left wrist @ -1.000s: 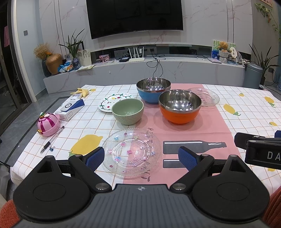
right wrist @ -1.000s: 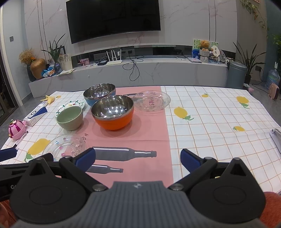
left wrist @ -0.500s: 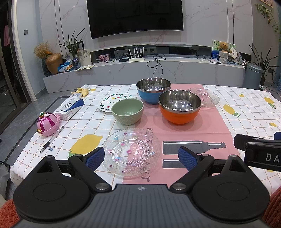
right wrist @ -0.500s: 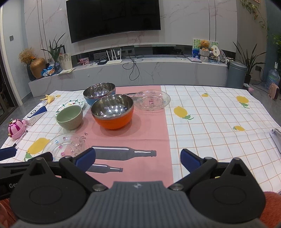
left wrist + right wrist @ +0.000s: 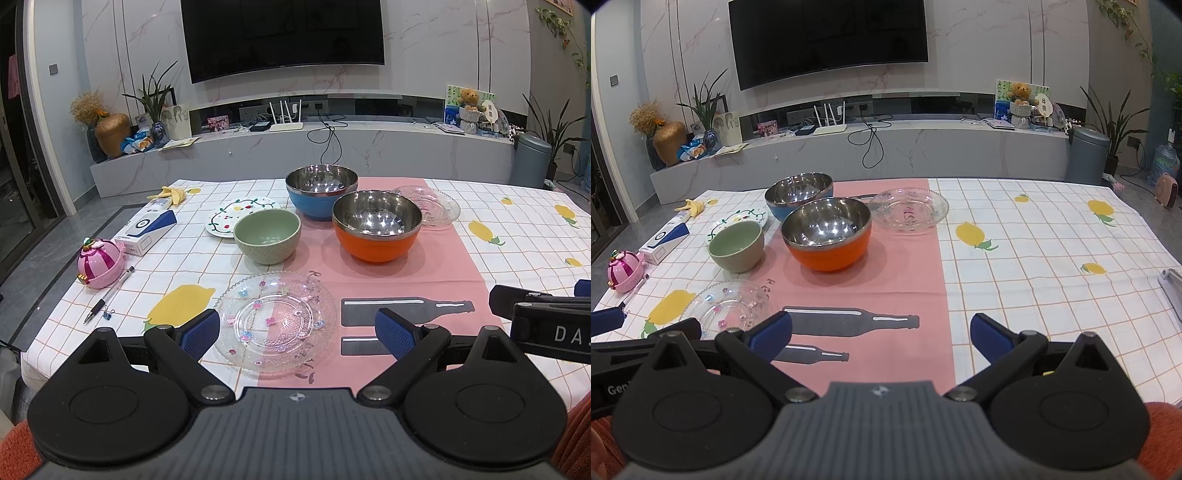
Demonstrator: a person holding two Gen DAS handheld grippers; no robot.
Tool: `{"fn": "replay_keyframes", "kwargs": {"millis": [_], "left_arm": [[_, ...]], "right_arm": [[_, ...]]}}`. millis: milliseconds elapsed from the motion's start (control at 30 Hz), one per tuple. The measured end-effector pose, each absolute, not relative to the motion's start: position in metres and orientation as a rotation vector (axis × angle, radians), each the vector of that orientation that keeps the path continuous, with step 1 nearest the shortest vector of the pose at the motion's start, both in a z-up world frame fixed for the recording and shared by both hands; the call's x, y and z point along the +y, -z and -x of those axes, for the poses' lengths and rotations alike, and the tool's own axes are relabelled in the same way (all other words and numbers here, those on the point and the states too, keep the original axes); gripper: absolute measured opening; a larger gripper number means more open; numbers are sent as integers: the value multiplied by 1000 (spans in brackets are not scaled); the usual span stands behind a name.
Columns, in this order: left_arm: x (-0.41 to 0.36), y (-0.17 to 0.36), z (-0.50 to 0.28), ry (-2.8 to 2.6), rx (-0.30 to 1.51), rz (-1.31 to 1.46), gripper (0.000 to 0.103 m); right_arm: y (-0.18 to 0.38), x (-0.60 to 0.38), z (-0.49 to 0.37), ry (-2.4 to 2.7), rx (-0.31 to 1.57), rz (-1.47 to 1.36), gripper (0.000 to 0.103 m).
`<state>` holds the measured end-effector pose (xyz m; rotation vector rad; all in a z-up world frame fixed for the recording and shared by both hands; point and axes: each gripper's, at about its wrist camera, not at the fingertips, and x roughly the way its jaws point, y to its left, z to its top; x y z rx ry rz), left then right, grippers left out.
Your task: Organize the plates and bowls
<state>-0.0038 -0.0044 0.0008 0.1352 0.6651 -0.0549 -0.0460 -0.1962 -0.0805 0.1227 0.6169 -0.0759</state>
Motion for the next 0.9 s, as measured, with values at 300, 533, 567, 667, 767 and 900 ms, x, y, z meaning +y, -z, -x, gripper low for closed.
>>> {"fn": "replay_keyframes", "kwargs": {"millis": [300, 533, 567, 667, 767, 900], "left_arm": [[-6, -13, 2, 60, 605, -116, 103], [-7, -39, -19, 138, 549, -100, 79], [-9, -43, -24, 146, 544, -107, 79], [-9, -55, -36, 172, 509, -90, 79], [-10, -66, -51, 206, 484, -56, 79], [-9, -73, -74, 238, 464, -21, 79]], "right_arm": [[78, -198, 46, 95, 594, -106, 100], [55, -215, 37, 94, 532, -149, 100], [51, -219, 34, 83, 514, -157, 100], [36, -226, 22, 65, 466, -136, 100], [20, -232, 8, 98, 411, -136, 100], [8, -237, -19, 100, 409, -173, 100]]}}
